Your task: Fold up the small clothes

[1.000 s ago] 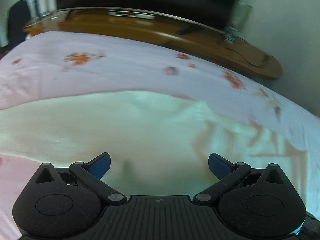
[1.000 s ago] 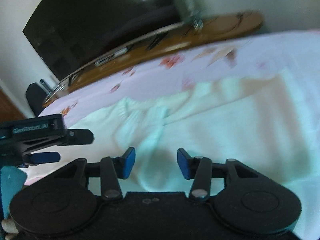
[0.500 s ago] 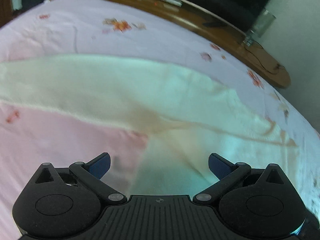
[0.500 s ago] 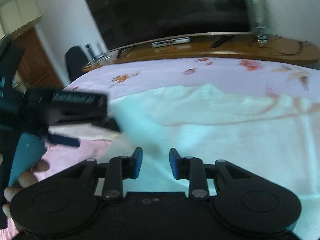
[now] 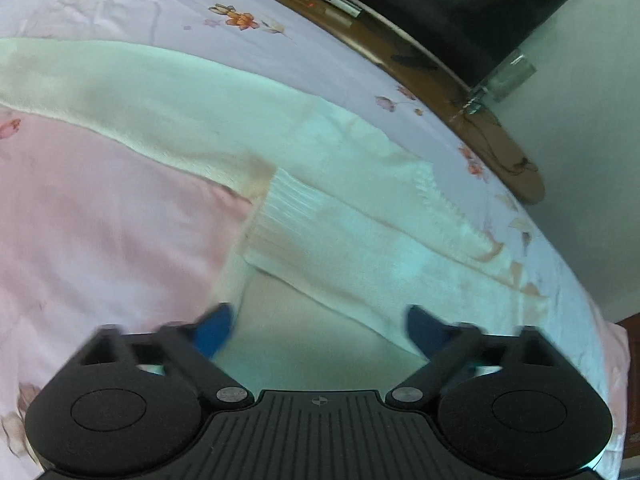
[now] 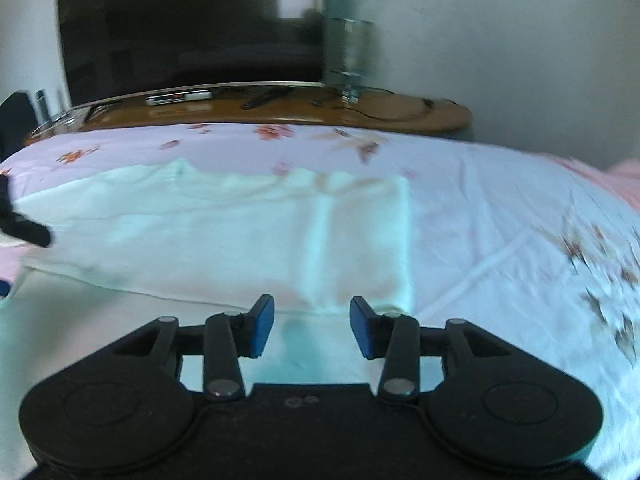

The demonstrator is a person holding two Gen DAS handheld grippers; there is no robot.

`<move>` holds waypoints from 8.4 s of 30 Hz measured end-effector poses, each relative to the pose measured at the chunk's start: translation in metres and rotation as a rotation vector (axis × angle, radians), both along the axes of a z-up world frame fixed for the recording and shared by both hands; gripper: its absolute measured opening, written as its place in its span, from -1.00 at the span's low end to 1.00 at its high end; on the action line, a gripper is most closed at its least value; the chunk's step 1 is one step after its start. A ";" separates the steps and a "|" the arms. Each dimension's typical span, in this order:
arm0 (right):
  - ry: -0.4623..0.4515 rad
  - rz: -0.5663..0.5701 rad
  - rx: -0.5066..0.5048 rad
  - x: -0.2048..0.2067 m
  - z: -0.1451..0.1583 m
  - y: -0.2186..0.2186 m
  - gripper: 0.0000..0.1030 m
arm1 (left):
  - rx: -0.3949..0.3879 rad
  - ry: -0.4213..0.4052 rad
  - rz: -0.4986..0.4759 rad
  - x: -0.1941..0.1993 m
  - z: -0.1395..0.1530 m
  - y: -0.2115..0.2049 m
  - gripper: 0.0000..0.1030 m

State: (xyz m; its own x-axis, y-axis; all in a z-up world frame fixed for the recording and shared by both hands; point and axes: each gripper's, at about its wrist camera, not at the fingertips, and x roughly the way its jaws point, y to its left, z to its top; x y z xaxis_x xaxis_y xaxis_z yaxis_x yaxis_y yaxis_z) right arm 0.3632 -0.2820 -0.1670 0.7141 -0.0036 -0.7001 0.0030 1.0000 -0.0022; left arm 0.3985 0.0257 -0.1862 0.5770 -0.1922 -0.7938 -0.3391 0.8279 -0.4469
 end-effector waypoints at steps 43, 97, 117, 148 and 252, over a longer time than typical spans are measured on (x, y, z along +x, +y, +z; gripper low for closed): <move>-0.085 -0.198 -0.023 0.034 -0.014 -0.035 -0.82 | 0.047 -0.219 0.083 0.071 -0.015 0.014 -0.91; -0.068 -0.125 0.124 0.092 0.006 -0.048 -0.42 | 0.193 -0.083 -0.041 0.055 -0.001 0.015 -0.89; 0.013 0.216 0.099 0.064 0.011 0.195 -0.11 | 0.028 -0.094 0.370 -0.043 0.006 0.250 0.70; 0.036 0.182 -0.055 0.087 -0.028 0.227 -0.09 | 0.021 -0.337 0.323 0.012 0.039 0.254 -0.82; -0.040 -0.327 0.253 0.020 -0.004 -0.046 -0.47 | 0.461 -0.197 -0.150 0.014 0.011 0.051 0.35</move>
State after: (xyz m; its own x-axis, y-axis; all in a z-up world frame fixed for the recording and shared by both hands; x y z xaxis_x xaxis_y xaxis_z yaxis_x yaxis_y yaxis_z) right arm 0.3836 -0.3282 -0.1706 0.7301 -0.0665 -0.6801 0.3162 0.9152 0.2499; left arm 0.4129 0.0764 -0.1755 0.7172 0.0600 -0.6943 -0.1479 0.9867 -0.0675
